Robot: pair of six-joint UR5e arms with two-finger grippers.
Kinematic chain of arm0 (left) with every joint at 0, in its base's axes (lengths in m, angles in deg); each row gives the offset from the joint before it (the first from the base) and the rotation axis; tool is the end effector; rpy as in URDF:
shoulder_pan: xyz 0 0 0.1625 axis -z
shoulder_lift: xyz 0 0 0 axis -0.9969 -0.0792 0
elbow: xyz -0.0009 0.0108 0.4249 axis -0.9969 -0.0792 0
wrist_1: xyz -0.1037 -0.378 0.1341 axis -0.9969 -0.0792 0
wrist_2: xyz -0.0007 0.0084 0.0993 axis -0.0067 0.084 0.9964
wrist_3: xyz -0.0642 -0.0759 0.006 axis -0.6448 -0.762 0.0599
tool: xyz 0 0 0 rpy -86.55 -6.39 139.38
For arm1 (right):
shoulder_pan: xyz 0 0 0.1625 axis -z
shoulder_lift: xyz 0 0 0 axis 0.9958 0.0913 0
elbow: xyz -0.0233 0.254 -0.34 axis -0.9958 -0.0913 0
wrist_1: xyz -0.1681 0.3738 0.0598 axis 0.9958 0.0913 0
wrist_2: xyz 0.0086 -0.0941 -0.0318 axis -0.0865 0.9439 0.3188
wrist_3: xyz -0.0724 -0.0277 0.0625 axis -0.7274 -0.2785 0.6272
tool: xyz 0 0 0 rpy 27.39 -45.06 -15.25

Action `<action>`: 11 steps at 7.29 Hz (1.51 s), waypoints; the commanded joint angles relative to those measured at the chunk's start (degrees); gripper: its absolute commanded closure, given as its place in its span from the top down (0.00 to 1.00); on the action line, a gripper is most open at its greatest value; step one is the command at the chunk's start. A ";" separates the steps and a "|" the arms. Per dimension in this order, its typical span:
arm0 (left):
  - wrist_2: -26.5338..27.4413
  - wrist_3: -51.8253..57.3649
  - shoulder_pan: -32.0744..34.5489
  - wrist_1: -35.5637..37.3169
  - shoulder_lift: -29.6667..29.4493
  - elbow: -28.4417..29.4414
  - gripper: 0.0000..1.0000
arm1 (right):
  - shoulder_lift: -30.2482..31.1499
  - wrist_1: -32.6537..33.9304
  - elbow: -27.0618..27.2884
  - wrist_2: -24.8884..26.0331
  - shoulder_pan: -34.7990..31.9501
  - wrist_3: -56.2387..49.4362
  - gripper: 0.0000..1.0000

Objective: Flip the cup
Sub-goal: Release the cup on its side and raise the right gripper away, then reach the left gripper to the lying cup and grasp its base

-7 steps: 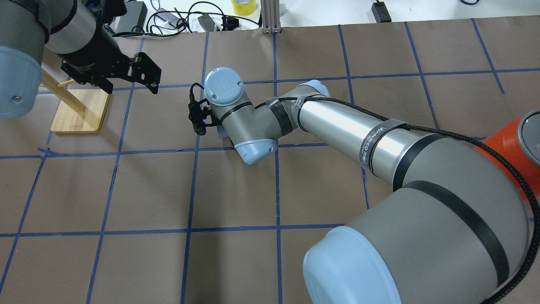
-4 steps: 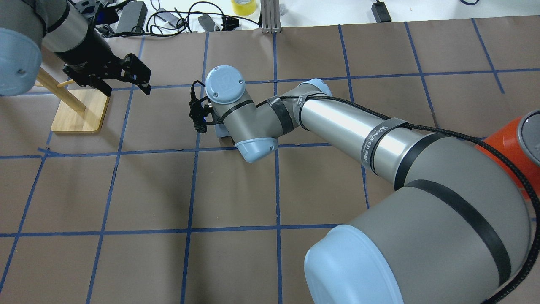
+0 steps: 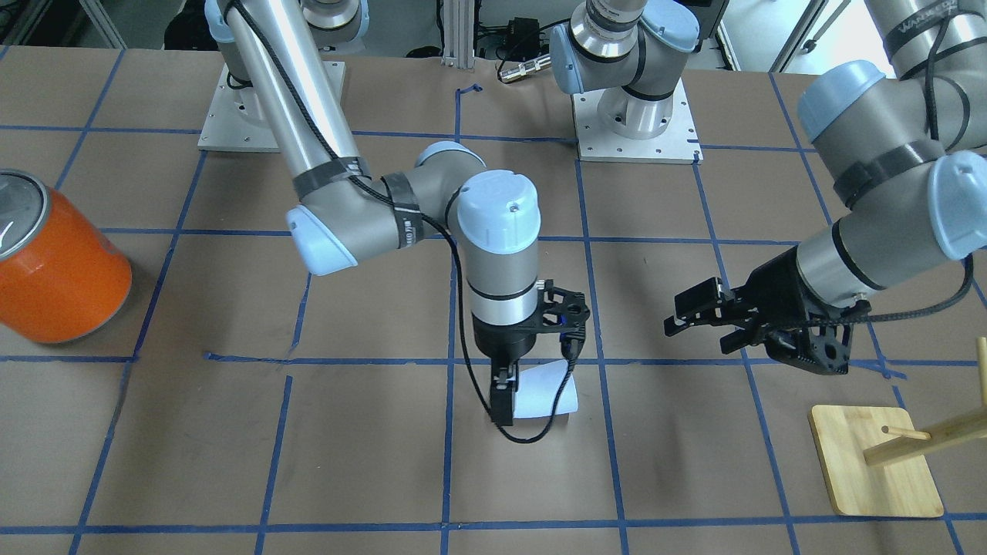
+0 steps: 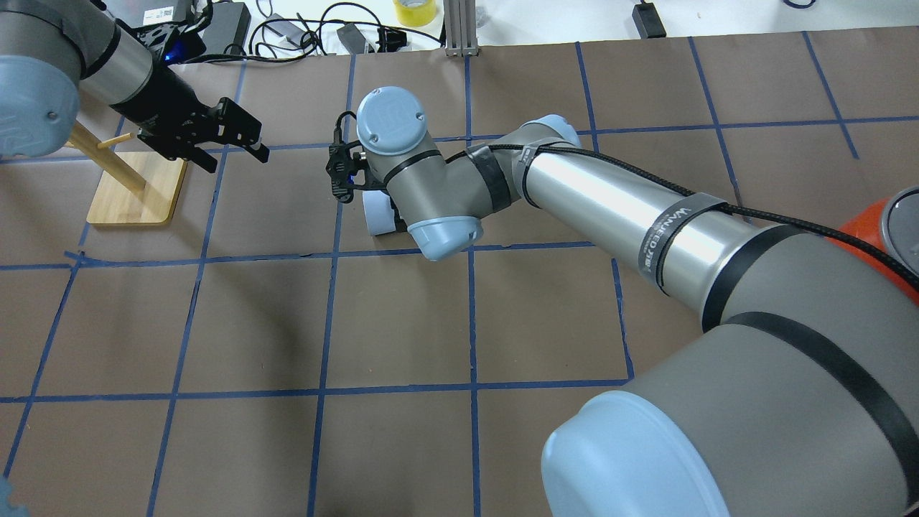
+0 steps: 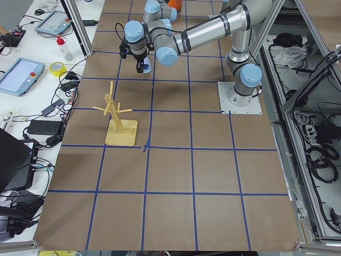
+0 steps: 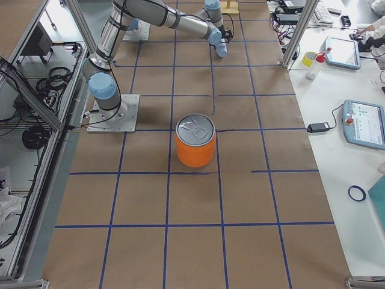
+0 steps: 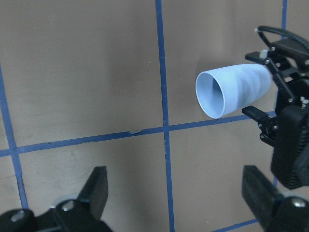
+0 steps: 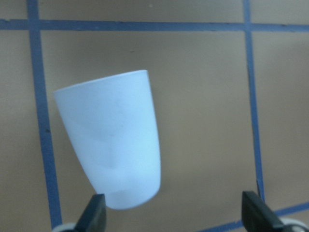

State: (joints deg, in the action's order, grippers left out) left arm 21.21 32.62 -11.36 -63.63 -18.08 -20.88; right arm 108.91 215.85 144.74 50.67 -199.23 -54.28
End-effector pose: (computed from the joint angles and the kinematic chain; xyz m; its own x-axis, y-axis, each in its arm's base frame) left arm -0.0078 -0.6042 0.3383 -0.9049 0.0902 0.4160 0.0862 0.9959 -0.0285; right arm 0.4139 -0.5966 0.2731 -0.2067 -0.9373 0.2807 -0.9734 0.1680 -0.1557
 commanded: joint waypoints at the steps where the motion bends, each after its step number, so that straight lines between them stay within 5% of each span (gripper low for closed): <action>1: -13.97 2.58 -0.35 0.12 -4.64 -1.68 1.00 | 5.19 -9.42 0.29 -0.33 10.97 15.67 1.00; 2: -20.41 2.58 -0.35 0.12 -5.61 -4.47 1.00 | 8.95 -12.86 0.38 0.10 14.42 20.80 1.00; 6: -29.32 1.88 -0.35 5.31 -9.83 -14.68 0.97 | 18.53 -31.57 0.47 0.37 20.06 50.78 1.00; 8: -33.39 1.88 -0.35 5.40 -11.67 -15.05 0.94 | 22.34 -35.63 0.65 -0.33 26.37 50.13 1.00; 11: -37.33 0.75 1.22 7.24 -15.10 -13.82 0.96 | 22.70 -35.83 0.65 -0.42 27.28 50.03 1.00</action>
State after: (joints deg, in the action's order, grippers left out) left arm -13.82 34.16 -11.17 -56.99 -31.79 -35.31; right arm 131.54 180.18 145.28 50.30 -172.36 -4.23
